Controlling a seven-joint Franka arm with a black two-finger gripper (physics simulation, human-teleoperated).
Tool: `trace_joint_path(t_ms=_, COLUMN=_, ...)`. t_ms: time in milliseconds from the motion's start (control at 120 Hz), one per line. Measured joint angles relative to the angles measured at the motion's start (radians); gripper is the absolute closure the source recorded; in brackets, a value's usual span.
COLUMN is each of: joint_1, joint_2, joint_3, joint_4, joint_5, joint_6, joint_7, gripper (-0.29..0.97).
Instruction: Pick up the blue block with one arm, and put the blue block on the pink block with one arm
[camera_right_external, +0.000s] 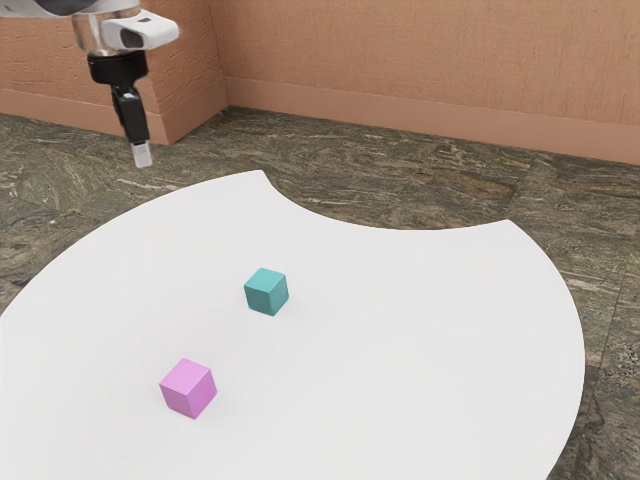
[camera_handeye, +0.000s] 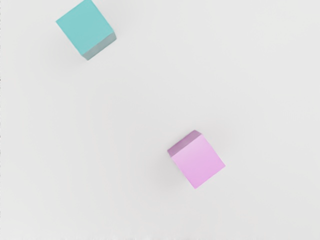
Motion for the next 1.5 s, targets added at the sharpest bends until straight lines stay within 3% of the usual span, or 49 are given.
trace_joint_path(t_ms=275, joint_1=0.021, joint_2=0.001, joint_3=0.0, joint_4=0.0, joint_5=0.0, joint_6=0.0, joint_7=0.009, gripper=0.0)
trace_joint_path(t_ms=358, joint_1=0.076, joint_2=-0.039, joint_3=-0.057, joint_4=0.162, joint_5=0.038, joint_6=-0.026, joint_7=-0.023, gripper=0.0)
trace_joint_path(t_ms=425, joint_1=0.095, joint_2=0.048, joint_3=-0.105, joint_4=0.206, joint_5=0.065, joint_6=-0.036, joint_7=-0.086, gripper=0.0)
trace_joint_path(t_ms=475, joint_1=0.036, joint_2=0.096, joint_3=-0.124, joint_4=0.153, joint_5=0.092, joint_6=-0.021, joint_7=-0.145, gripper=0.0)
trace_joint_path(t_ms=550, joint_1=-0.089, joint_2=0.122, joint_3=-0.146, joint_4=-0.025, joint_5=0.1, joint_6=0.07, joint_7=-0.232, gripper=0.0)
trace_joint_path(t_ms=642, joint_1=-0.09, joint_2=0.15, joint_3=-0.149, joint_4=-0.171, joint_5=0.079, joint_6=0.202, joint_7=-0.323, gripper=0.0)
trace_joint_path(t_ms=892, joint_1=-0.088, joint_2=0.417, joint_3=-0.142, joint_4=-0.06, joint_5=0.03, joint_6=0.429, joint_7=-0.516, gripper=0.0)
trace_joint_path(t_ms=942, joint_1=-0.087, joint_2=0.401, joint_3=-0.138, joint_4=-0.1, joint_5=0.028, joint_6=0.484, joint_7=-0.553, gripper=0.0)
trace_joint_path(t_ms=1033, joint_1=-0.033, joint_2=0.264, joint_3=-0.137, joint_4=-0.36, joint_5=0.024, joint_6=0.65, joint_7=-0.613, gripper=0.02)
trace_joint_path(t_ms=1117, joint_1=0.008, joint_2=0.236, joint_3=-0.137, joint_4=-0.441, joint_5=0.024, joint_6=0.768, joint_7=-0.66, gripper=0.02)
trace_joint_path(t_ms=1308, joint_1=0.022, joint_2=0.34, joint_3=-0.138, joint_4=-0.385, joint_5=0.025, joint_6=0.923, joint_7=-0.707, gripper=0.01)
trace_joint_path(t_ms=1500, joint_1=0.023, joint_2=0.439, joint_3=-0.103, joint_4=-0.302, joint_5=0.025, joint_6=0.946, joint_7=-0.682, gripper=0.0)
